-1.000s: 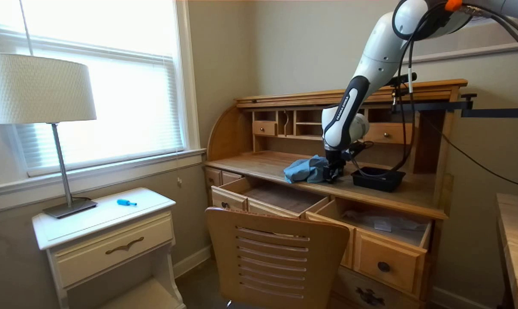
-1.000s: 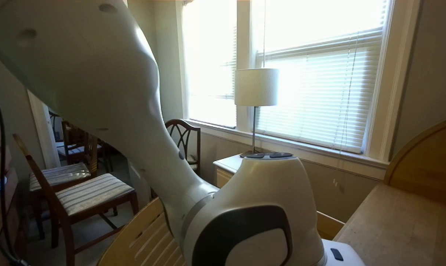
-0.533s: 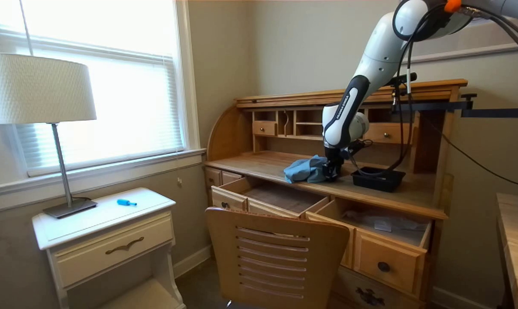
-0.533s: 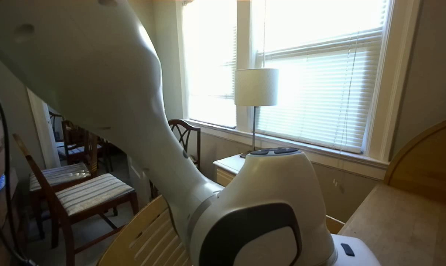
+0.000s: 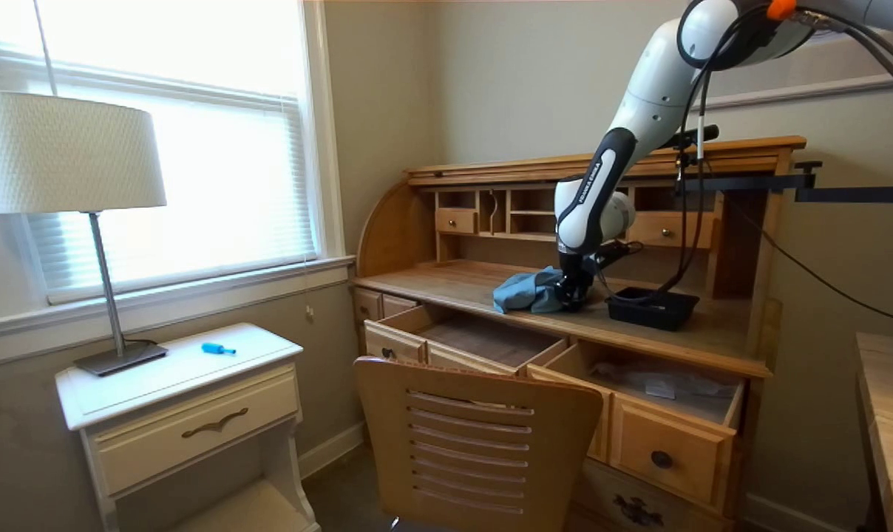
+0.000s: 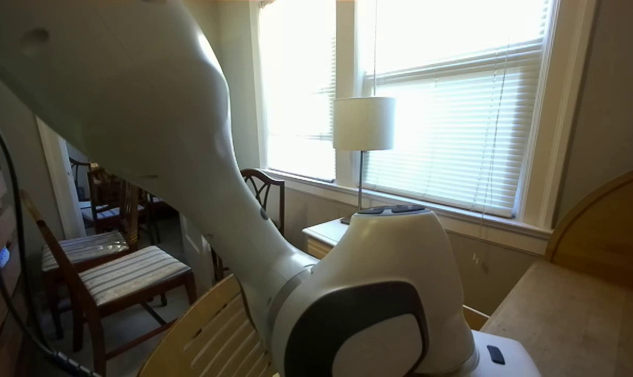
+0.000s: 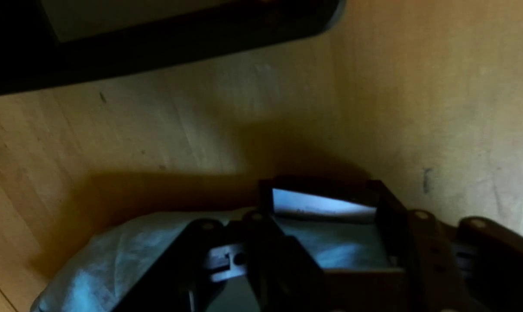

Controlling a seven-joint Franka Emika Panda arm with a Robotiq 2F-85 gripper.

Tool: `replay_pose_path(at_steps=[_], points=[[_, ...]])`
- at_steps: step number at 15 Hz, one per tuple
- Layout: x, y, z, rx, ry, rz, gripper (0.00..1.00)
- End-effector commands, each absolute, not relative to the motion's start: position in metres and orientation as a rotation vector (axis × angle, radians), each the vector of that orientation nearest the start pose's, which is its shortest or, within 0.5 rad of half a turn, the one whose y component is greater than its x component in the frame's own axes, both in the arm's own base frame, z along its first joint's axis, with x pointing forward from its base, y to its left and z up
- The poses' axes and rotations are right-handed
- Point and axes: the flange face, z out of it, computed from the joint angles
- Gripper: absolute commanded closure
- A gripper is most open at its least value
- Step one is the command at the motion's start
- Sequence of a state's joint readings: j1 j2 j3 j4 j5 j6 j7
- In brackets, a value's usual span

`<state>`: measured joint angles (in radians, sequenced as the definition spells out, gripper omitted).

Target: Put the remote inside the drawer

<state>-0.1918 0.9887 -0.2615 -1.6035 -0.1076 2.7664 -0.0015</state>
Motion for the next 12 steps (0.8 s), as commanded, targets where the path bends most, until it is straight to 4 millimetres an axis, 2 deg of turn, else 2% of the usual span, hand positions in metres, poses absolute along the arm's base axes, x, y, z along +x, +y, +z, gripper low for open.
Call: replay_pose_path(at_steps=[1,5,8,12], points=[[0.634,-0.265,0.117,-3.318,0.375,-0.190,0.69],[0.647,-0.256,0.176,-3.237,0.286,-0.207,0.69],[0.653,-0.257,0.211,-3.181,0.280,-0.193,0.69],[0.648,-0.259,0.230,-3.117,0.290,-0.122,0.69]])
